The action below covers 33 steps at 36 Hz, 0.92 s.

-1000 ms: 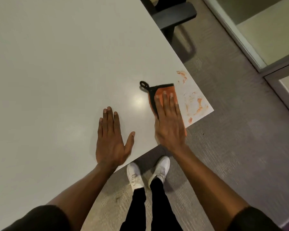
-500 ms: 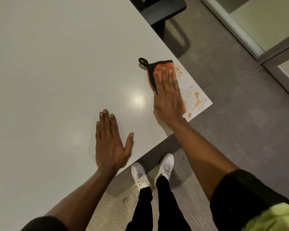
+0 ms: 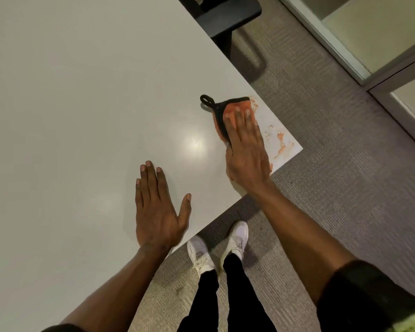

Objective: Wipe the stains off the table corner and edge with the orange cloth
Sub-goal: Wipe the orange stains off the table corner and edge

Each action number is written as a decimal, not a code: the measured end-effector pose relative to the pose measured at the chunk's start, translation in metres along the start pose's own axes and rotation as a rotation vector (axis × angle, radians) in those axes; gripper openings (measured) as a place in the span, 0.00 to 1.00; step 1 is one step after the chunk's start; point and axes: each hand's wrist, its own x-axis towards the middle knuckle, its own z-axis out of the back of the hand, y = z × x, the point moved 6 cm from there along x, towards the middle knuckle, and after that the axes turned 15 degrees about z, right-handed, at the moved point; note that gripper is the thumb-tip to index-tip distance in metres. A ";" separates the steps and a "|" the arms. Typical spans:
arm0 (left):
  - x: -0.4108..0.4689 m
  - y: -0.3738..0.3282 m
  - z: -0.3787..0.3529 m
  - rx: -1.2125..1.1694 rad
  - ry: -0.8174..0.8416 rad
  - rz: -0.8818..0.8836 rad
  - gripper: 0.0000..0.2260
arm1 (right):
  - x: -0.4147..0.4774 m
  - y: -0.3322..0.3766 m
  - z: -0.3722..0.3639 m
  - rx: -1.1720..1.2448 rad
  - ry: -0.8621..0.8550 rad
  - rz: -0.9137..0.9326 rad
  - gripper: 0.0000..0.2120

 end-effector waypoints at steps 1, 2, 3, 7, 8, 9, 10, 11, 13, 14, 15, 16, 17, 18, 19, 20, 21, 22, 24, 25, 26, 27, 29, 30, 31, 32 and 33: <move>0.000 0.000 0.000 -0.001 0.000 0.000 0.42 | 0.001 0.002 -0.001 -0.010 -0.001 0.001 0.36; 0.000 0.001 0.000 -0.002 0.000 0.002 0.42 | 0.000 0.006 -0.002 -0.017 -0.002 0.004 0.36; 0.000 0.001 0.000 -0.005 0.001 0.004 0.42 | -0.006 0.012 -0.004 -0.016 0.000 0.009 0.36; 0.000 -0.001 0.002 -0.029 0.003 -0.004 0.42 | -0.055 0.054 -0.020 -0.002 0.071 0.105 0.37; 0.000 -0.001 0.002 -0.036 0.005 0.000 0.42 | -0.068 0.062 -0.023 -0.012 0.094 0.131 0.38; 0.000 0.000 0.002 -0.038 0.007 0.007 0.42 | -0.079 0.067 -0.025 -0.011 0.108 0.147 0.38; -0.001 0.000 0.003 -0.042 0.009 0.012 0.42 | -0.087 0.068 -0.026 -0.004 0.103 0.163 0.37; -0.001 -0.001 0.003 -0.043 0.008 0.006 0.42 | -0.088 0.064 -0.024 -0.001 0.083 0.176 0.37; 0.001 -0.001 0.003 -0.029 0.011 -0.003 0.42 | -0.079 0.046 -0.019 -0.003 0.033 0.164 0.38; 0.000 -0.002 0.003 -0.021 0.015 -0.007 0.42 | -0.071 0.033 -0.015 -0.006 0.013 0.131 0.39; 0.000 -0.002 0.003 -0.017 0.019 -0.005 0.42 | -0.061 0.018 -0.010 -0.009 -0.007 0.081 0.39; -0.001 -0.001 0.004 -0.013 0.021 0.001 0.42 | -0.050 0.003 -0.005 -0.008 -0.026 0.029 0.38; -0.001 -0.001 0.003 -0.010 0.023 0.007 0.42 | -0.038 -0.010 -0.002 0.000 -0.036 -0.014 0.37; 0.000 -0.001 0.003 -0.009 0.025 0.010 0.42 | -0.028 -0.020 0.001 0.004 -0.039 -0.040 0.35; 0.000 0.000 0.002 -0.009 0.025 0.009 0.42 | -0.021 -0.025 0.002 0.002 -0.039 -0.052 0.34; 0.000 0.000 0.002 -0.010 0.023 0.008 0.42 | -0.018 -0.026 0.002 -0.006 -0.043 -0.055 0.34; 0.000 0.001 0.002 -0.010 0.021 0.009 0.42 | -0.018 -0.023 0.001 -0.013 -0.049 -0.057 0.34; 0.001 0.001 0.002 -0.009 0.021 0.014 0.42 | -0.021 -0.017 0.000 -0.013 -0.052 -0.054 0.34; 0.000 0.001 0.003 -0.002 0.025 0.023 0.42 | -0.037 0.003 -0.003 0.010 -0.043 -0.006 0.34; 0.000 0.000 0.003 -0.002 0.027 0.021 0.42 | -0.049 0.017 -0.006 0.028 -0.030 0.040 0.35; -0.001 0.000 0.002 -0.005 0.025 0.017 0.42 | -0.062 0.031 -0.009 0.040 -0.011 0.094 0.35; 0.000 0.000 0.002 -0.009 0.023 0.017 0.42 | -0.075 0.044 -0.013 0.042 0.019 0.150 0.36; 0.000 0.001 0.002 -0.016 0.027 0.013 0.42 | -0.096 0.059 -0.019 0.040 0.078 0.232 0.38; 0.001 0.000 0.001 -0.016 0.027 0.011 0.42 | -0.101 0.059 -0.019 0.042 0.087 0.261 0.38; 0.001 0.000 0.001 -0.013 0.026 0.013 0.42 | -0.100 0.054 -0.017 0.047 0.083 0.287 0.37; 0.001 -0.001 0.001 -0.009 0.026 0.018 0.42 | -0.096 0.045 -0.014 0.054 0.067 0.304 0.36; 0.001 -0.001 0.001 -0.006 0.027 0.020 0.42 | -0.089 0.033 -0.010 0.056 0.037 0.302 0.34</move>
